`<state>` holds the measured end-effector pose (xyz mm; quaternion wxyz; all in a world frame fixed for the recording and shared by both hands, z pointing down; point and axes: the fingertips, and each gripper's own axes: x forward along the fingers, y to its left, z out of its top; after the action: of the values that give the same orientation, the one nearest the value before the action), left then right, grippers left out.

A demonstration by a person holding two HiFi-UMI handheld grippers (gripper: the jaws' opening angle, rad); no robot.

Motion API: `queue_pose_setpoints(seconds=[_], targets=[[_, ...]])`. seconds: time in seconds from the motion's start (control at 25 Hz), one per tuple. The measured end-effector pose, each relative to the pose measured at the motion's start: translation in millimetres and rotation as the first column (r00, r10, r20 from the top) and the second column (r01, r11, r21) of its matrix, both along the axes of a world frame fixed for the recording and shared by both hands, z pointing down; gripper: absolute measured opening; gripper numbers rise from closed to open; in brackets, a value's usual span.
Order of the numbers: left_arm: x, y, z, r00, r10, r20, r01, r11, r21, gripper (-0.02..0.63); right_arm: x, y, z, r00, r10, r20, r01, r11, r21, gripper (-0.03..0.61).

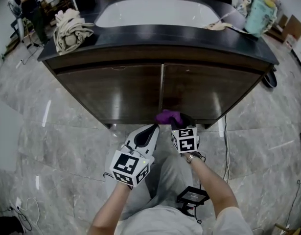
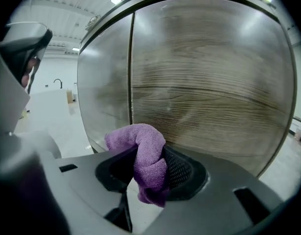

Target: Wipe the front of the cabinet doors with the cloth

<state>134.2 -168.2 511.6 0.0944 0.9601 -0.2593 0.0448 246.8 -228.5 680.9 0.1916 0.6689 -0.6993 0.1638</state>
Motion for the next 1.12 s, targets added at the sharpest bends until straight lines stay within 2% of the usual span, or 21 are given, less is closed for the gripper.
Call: queue_pose_setpoints(seconds=[0.12,0.28,0.68,1.12], targets=[[-3.1,-0.2,4.6,1.000,-0.011,0.007,0.011,1.000,-0.008,0.006,-19.0,-13.3,6.2,0.999,0.023,0.041,-0.023,1.000,-0.007,0.161],[-7.4,-3.1,6.6,1.000,-0.028,0.014,0.028,1.000,-0.011,0.006,-18.9,-26.9,15.9,0.999,0.053,0.008,-0.053,0.998,-0.027,0.161],[-10.9,-12.4,7.6,0.998,-0.067,0.003,0.067,0.998,-0.012,0.006,54.5,-8.9,20.4,0.987,0.163,-0.007,-0.163,0.986,-0.034,0.161],[1.3,-5.6,17.2,0.999,-0.049,0.007,0.049,0.999,-0.022,0.007,184.7,46.0,41.3,0.934,0.352,-0.066,-0.356,0.930,-0.093,0.161]])
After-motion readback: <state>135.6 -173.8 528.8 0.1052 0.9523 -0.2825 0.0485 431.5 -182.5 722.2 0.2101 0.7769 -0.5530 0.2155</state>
